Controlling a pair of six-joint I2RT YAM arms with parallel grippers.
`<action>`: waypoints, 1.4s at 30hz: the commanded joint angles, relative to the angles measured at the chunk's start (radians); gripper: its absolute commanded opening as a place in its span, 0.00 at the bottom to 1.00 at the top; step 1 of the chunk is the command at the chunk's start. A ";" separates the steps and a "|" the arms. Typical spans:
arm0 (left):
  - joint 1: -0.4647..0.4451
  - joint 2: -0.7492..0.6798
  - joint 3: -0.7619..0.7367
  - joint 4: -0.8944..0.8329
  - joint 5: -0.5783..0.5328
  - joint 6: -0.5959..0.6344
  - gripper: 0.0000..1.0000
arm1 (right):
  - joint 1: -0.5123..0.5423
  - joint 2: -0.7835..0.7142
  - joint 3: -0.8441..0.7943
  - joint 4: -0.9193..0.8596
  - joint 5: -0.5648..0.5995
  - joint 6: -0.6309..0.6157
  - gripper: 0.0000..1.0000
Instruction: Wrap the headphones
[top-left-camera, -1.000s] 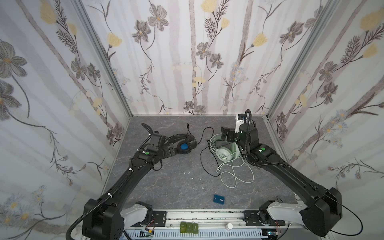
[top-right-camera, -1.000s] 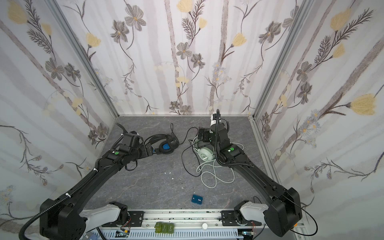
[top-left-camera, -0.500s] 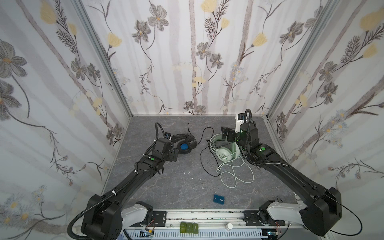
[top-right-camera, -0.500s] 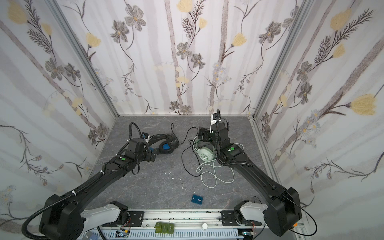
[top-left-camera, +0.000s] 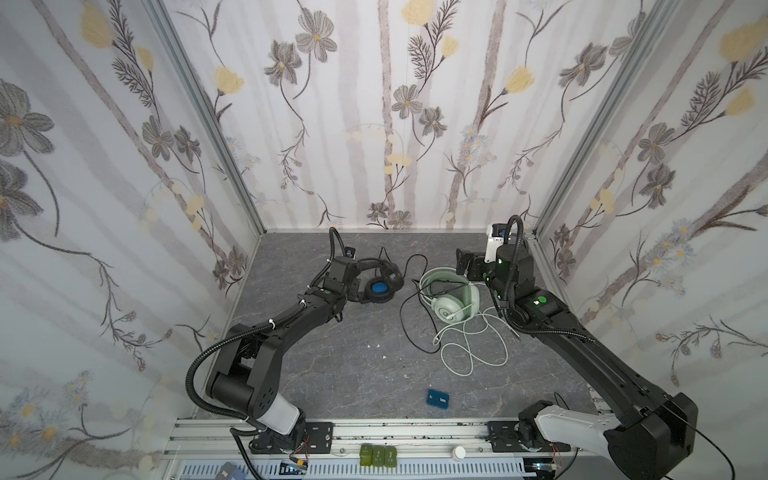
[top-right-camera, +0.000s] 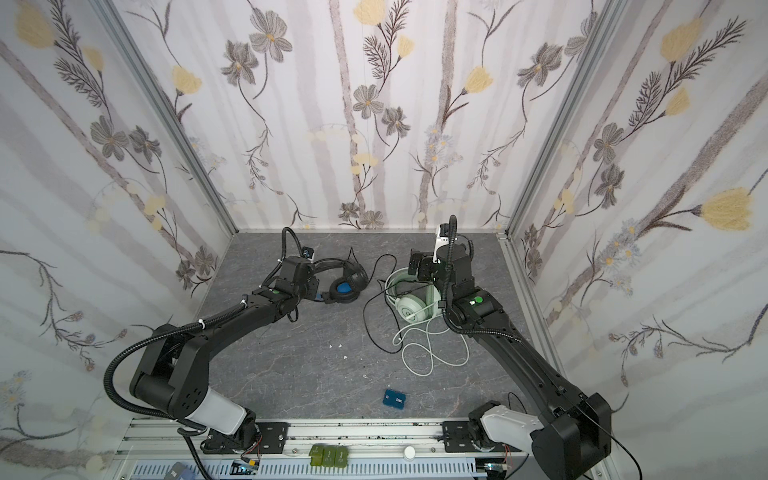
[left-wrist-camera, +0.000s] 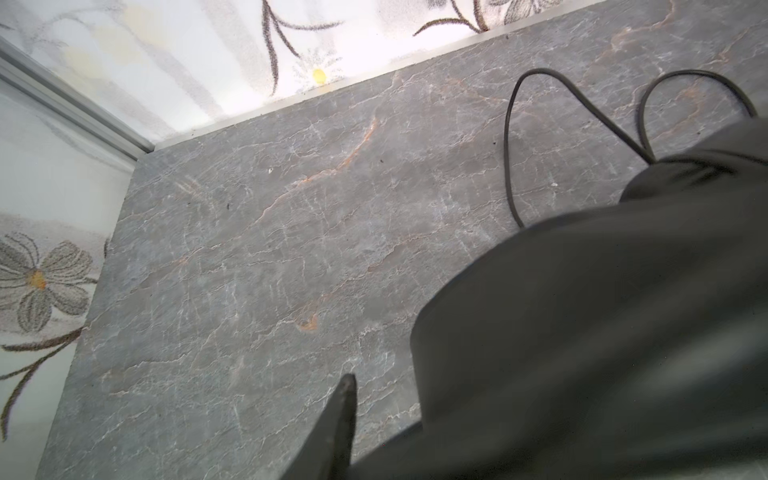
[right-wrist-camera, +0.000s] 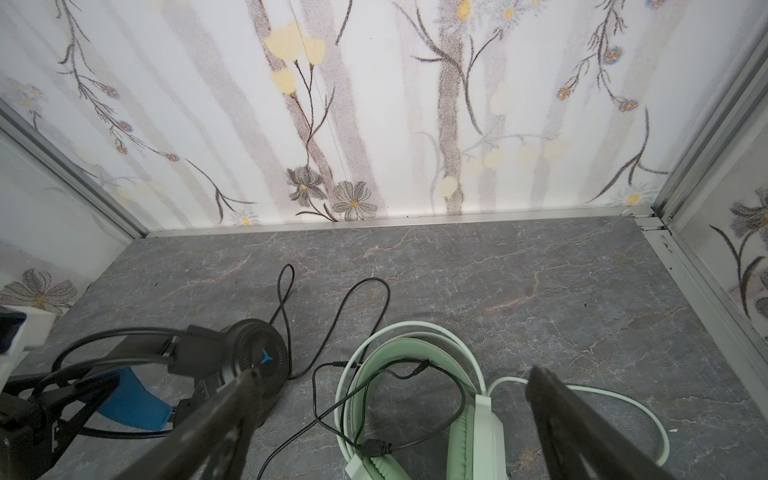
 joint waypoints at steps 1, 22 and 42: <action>0.001 -0.005 0.039 -0.004 0.063 -0.027 0.15 | -0.007 -0.019 -0.016 -0.005 0.001 -0.023 1.00; 0.117 -0.089 0.095 -0.651 0.481 -0.370 0.00 | -0.017 0.003 -0.058 0.083 -0.081 -0.052 1.00; 0.169 -0.230 -0.076 -0.398 0.454 -0.504 0.00 | 0.015 0.011 -0.059 0.132 -0.191 -0.084 1.00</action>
